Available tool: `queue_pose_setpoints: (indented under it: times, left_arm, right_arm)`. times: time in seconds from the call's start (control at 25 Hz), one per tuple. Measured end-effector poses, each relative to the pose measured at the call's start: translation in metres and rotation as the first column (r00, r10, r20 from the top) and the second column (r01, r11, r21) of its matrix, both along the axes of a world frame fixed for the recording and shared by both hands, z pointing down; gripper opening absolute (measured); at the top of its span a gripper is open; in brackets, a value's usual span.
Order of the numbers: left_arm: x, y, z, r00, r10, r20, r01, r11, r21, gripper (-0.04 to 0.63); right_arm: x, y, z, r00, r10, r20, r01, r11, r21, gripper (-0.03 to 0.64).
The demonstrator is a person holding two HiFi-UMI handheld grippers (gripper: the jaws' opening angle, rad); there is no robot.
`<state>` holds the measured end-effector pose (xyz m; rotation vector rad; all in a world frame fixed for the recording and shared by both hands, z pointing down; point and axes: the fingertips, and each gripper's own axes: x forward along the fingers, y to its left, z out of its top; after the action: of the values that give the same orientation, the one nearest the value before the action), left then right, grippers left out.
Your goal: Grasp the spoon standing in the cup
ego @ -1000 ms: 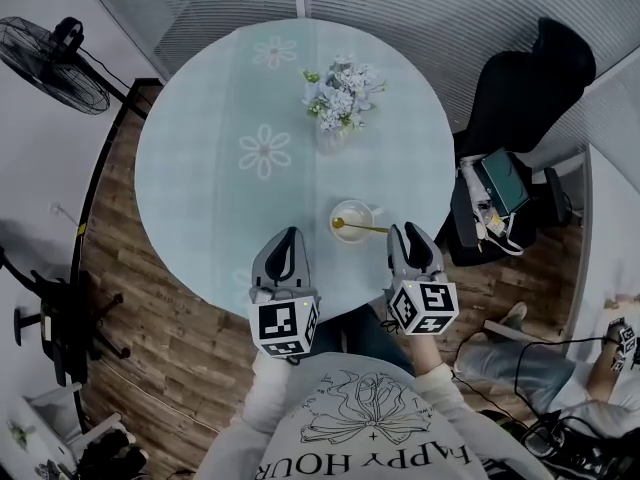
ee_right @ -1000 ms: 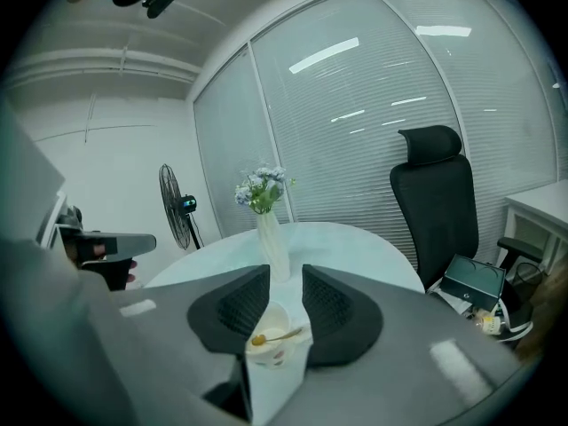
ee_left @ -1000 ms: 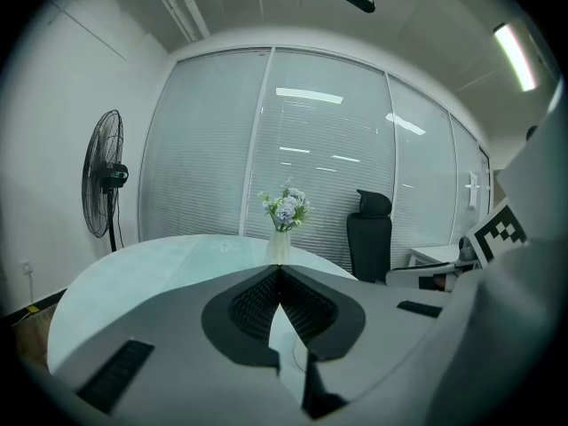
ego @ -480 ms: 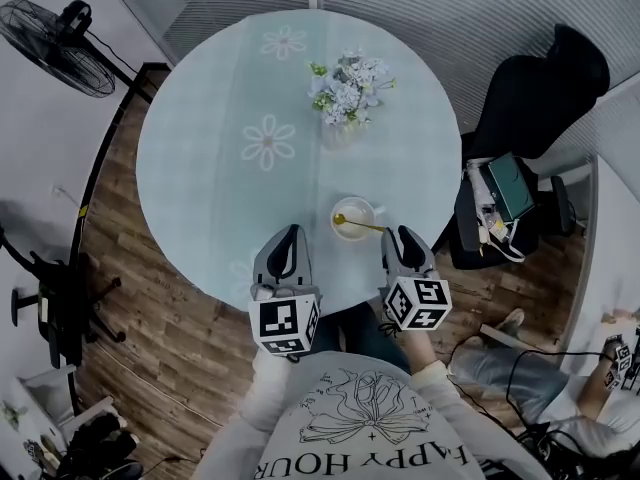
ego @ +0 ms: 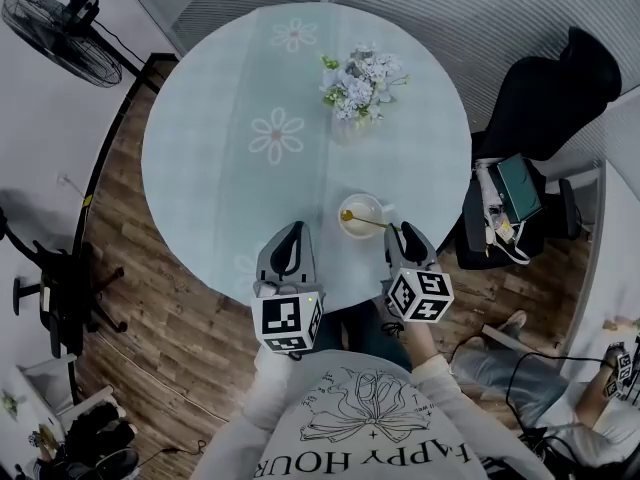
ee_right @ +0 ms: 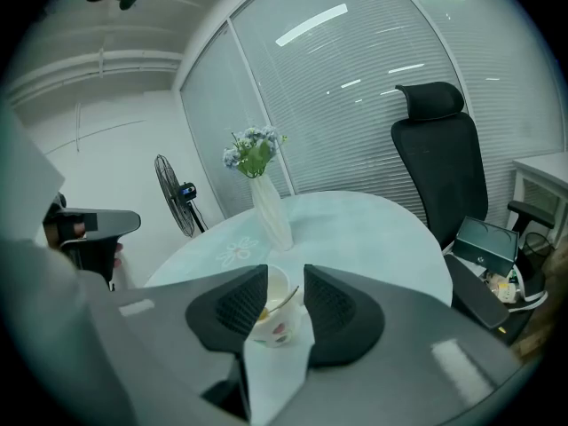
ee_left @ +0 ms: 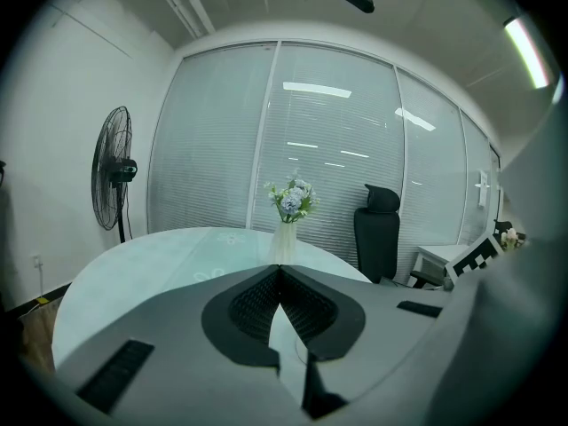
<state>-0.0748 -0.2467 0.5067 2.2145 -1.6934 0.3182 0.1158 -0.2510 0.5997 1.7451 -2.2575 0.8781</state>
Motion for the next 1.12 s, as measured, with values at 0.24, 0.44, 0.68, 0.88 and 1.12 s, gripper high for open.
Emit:
queue_pose_setpoints:
  times: [0.24, 0.44, 0.68, 0.88, 1.12]
  left_arm:
    - [-0.004, 0.0, 0.005, 1.0, -0.01, -0.002, 0.01, 1.0, -0.013, 0.006]
    - [-0.004, 0.006, 0.012, 1.0, -0.004, -0.002, 0.004, 0.999, -0.032, 0.006]
    - [-0.006, 0.008, 0.017, 1.0, -0.011, -0.006, 0.01, 0.999, -0.044, 0.006]
    - [-0.007, 0.009, 0.021, 1.0, -0.017, -0.009, 0.016, 0.998, -0.054, 0.006]
    - [-0.009, 0.009, 0.023, 1.0, -0.023, -0.011, 0.022, 0.998, -0.058, 0.006]
  right_arm:
    - [-0.002, -0.002, 0.011, 1.0, -0.002, 0.014, 0.002, 1.0, -0.028, 0.126]
    - [-0.003, 0.001, 0.017, 0.999, 0.011, 0.04, -0.009, 0.999, -0.047, 0.126]
    - [-0.006, 0.0, 0.024, 0.998, 0.016, 0.055, -0.012, 0.997, -0.07, 0.123]
    - [-0.007, -0.003, 0.026, 0.997, 0.031, 0.07, -0.026, 0.996, -0.08, 0.045]
    - [-0.01, -0.006, 0.022, 0.994, 0.021, 0.105, -0.014, 0.998, -0.065, 0.028]
